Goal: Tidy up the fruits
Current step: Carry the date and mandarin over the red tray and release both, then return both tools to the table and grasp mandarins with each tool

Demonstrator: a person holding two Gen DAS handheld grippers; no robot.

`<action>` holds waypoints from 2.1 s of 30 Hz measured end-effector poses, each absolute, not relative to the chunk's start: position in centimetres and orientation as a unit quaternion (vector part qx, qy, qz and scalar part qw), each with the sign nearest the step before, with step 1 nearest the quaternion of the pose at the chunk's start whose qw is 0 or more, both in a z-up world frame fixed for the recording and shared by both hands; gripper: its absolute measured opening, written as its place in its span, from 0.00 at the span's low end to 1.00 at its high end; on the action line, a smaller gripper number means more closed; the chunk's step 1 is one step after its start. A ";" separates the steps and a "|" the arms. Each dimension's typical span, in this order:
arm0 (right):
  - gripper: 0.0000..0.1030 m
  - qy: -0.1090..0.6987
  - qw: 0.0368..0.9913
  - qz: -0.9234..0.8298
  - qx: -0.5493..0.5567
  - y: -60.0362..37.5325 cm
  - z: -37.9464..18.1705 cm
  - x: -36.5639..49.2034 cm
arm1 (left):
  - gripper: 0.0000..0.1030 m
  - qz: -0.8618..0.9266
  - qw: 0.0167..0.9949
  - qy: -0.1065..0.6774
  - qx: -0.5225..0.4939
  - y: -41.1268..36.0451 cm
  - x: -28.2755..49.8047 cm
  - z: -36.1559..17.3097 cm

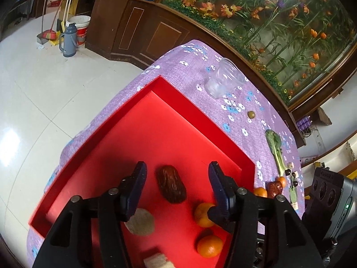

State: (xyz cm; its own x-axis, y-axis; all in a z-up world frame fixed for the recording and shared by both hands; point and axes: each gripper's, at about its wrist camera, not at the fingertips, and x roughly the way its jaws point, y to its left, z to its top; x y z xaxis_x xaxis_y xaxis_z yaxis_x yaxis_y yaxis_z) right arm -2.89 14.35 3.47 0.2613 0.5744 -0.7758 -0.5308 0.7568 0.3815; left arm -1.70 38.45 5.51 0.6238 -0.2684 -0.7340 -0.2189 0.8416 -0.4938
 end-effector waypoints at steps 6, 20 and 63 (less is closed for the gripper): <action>0.46 0.493 0.798 0.344 0.029 13.1 4.1 -4.1 | 0.58 -0.024 0.846 0.437 -0.306 37.6 -2.8 5.8; 0.48 0.486 0.811 0.318 0.068 6.1 4.4 -6.7 | 0.65 -0.055 0.840 0.432 -0.324 33.4 -6.1 7.3; 0.51 0.449 0.868 0.187 0.100 -10.6 1.0 -3.1 | 0.52 -0.096 0.864 0.491 -0.053 14.3 3.4 2.6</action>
